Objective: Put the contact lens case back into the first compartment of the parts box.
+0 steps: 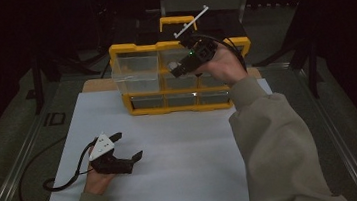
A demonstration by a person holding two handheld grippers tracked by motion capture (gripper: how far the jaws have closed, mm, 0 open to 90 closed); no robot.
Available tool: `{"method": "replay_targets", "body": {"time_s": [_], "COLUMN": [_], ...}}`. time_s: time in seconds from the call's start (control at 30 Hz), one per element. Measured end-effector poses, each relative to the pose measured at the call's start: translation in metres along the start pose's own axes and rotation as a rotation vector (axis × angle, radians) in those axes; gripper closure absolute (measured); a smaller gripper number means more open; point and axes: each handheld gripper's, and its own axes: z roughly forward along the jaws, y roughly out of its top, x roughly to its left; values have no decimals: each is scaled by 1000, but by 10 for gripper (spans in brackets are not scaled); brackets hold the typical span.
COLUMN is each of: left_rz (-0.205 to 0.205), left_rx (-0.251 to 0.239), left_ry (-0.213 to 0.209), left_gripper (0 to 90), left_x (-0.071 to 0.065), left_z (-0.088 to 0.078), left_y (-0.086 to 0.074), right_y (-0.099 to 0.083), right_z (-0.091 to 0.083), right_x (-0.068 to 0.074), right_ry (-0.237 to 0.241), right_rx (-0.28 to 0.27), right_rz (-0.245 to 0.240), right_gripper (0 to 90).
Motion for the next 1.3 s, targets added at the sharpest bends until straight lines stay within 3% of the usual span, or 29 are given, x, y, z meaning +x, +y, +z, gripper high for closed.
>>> {"method": "replay_targets", "body": {"time_s": [0.73, 1.3], "left_rz": [3, 4], "left_rx": [-1, -8], "left_ry": [1, -1], "left_gripper": [7, 7], "left_x": [0, 1], "left_z": [-1, -2], "left_y": [0, 1], "right_y": [31, 54], "right_z": [-10, 5], "right_x": [3, 24], "right_ry": [-13, 13], "right_rx": [-51, -56], "right_rz": [15, -9], "right_gripper": [491, 490]}}
